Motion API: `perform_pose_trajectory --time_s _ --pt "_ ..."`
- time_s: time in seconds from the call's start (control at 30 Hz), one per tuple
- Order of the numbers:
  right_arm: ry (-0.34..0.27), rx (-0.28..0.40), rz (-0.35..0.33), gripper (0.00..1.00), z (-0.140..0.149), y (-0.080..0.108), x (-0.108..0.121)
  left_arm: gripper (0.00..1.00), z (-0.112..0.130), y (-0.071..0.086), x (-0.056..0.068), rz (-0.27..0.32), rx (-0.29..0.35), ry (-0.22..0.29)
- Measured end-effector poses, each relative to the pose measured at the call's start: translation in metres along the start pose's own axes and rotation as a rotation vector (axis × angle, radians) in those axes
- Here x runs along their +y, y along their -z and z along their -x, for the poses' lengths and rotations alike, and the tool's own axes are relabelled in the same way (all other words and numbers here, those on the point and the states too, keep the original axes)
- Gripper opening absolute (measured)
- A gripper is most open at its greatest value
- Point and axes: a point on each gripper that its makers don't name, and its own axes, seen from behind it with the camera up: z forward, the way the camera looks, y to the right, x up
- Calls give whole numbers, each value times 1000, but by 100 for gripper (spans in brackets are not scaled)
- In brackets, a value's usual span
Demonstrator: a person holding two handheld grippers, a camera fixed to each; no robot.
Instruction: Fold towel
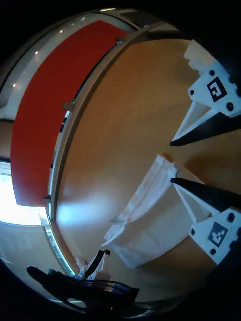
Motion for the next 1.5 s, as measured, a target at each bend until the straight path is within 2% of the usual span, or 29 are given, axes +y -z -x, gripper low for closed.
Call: perform_pose_trajectory --time_s 0.1,0.23,0.27,0.33,0.8,1.1,1.3,1.5 --pt "-5 10 12 70 -3 2 3 64 1 3 0 -2 4 4" --pt "-14 24 15 97 -6 6 4 84 5 8 1 -3 2 15" --pt "-15 25 15 98 -6 7 4 89 6 9 1 -2 1 19" --pt "-17 26 14 99 -6 9 3 92 8 11 2 -3 0 24" --pt "-17 26 -3 98 2 25 -8 93 14 25 1 -25 11 25" --pt "-4 30 -13 98 4 31 -11 92 21 41 -8 -63 22 46" --pt "13 29 -27 98 2 32 -13 93 27 56 -18 -99 31 77" --pt "31 27 -43 99 1 31 -17 92 33 68 -22 -120 37 105"
